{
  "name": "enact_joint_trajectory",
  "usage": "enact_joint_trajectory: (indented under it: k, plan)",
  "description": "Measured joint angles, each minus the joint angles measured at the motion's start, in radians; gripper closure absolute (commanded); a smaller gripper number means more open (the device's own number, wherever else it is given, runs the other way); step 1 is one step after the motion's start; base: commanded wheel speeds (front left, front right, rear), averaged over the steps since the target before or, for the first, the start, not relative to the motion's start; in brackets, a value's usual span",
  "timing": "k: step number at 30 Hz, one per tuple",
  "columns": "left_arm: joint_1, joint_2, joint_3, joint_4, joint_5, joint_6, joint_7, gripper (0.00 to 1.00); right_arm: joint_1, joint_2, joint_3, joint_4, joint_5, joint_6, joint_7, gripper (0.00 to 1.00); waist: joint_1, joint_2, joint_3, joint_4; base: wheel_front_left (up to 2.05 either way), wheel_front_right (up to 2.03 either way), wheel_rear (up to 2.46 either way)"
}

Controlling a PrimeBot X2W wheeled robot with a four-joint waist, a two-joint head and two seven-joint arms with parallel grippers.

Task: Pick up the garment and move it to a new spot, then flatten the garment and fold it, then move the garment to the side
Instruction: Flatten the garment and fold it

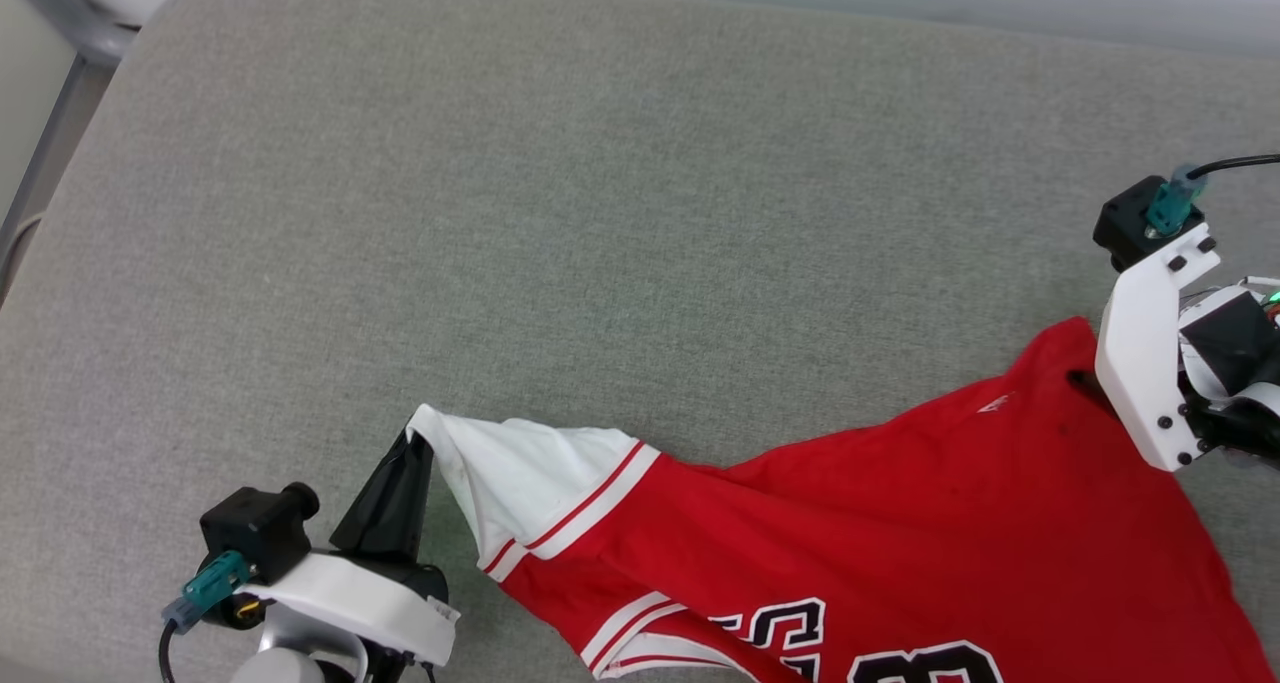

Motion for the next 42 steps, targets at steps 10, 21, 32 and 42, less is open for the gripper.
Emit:
enact_joint_trajectory:
  k: [10,21,32,42]
  plan:
    - [-0.051,-0.021,-0.022,0.026,0.008,-0.017,-0.010,1.00,-0.046,-0.026,0.165,0.118,0.036,-0.002,-0.019,0.00,0.0000,0.0000,0.055,0.036,0.00,0.00,0.00]
    - [-0.054,-0.015,-0.011,0.050,0.008,-0.018,-0.014,1.00,-0.050,0.004,0.184,0.196,0.090,0.000,-0.179,1.00,-0.0001,0.0000,0.030,0.015,0.00,0.00,0.00]
    - [-0.037,0.042,0.018,-0.009,0.018,-0.001,-0.013,1.00,-0.053,0.045,0.089,0.189,0.113,0.000,-0.507,1.00,-0.0001,0.0000,-0.082,-0.045,0.00,0.00,0.00]
    - [-0.138,0.130,0.090,-0.202,0.025,0.027,0.040,1.00,-0.018,0.067,-0.066,0.058,0.073,0.000,-0.650,1.00,-0.0001,0.0000,-0.161,-0.114,0.00,0.00,0.00]
